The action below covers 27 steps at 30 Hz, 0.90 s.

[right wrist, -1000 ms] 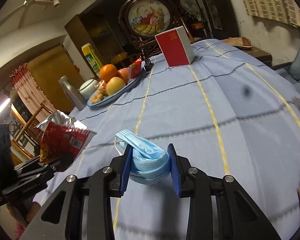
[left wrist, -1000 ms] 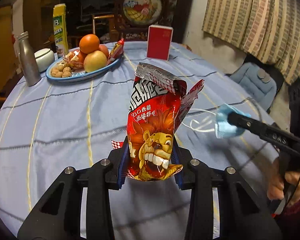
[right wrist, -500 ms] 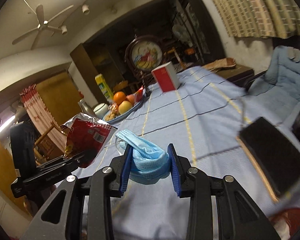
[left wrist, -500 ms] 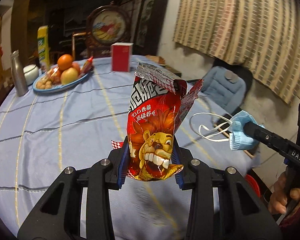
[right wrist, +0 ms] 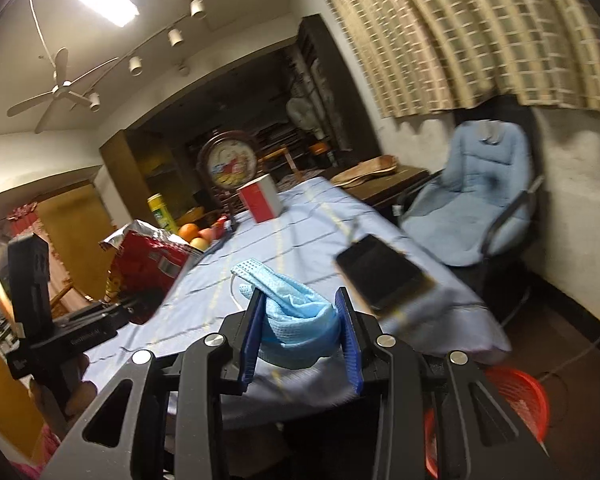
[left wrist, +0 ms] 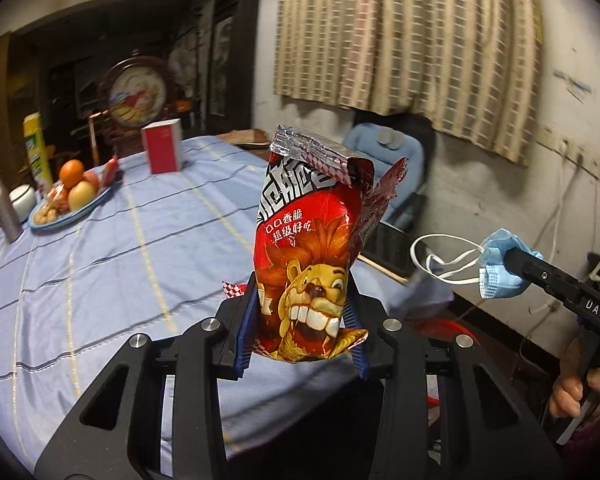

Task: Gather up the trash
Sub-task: 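Carry the snack bag and mask over the red wastebasket and open both tools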

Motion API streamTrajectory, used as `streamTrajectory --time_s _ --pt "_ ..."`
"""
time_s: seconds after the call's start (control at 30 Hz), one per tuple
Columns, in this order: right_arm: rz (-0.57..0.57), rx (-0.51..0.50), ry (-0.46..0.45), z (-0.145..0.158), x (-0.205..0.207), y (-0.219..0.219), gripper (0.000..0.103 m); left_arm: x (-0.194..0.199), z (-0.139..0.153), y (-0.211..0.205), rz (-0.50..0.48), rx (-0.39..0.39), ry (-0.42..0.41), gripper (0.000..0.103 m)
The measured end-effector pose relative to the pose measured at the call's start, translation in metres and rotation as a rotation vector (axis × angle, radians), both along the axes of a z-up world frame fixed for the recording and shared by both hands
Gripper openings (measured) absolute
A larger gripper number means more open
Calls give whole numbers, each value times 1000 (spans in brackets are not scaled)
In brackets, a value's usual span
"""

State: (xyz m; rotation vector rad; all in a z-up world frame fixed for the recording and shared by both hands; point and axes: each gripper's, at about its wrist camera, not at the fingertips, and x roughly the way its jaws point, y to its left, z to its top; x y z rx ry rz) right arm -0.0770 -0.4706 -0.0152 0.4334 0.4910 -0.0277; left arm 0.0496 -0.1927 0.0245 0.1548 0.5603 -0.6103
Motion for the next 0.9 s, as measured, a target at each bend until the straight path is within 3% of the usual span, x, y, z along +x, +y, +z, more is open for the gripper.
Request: streamTrajectory --time_s 0.23,0.4,0.83,0.9 --pt "-136 -13 44 -22 -53 -44 35 -22 -14 -48 -88 54 5 40" --pt "-224 18 121 -55 -73 -76 35 -27 -33 -80 -154 102 36 40" --pt "-298 96 312 -147 -70 -110 36 -26 -79 -128 -253 187 138 40" --pt "-312 107 346 -167 -60 -116 46 -25 -85 -134 -262 197 153 40"
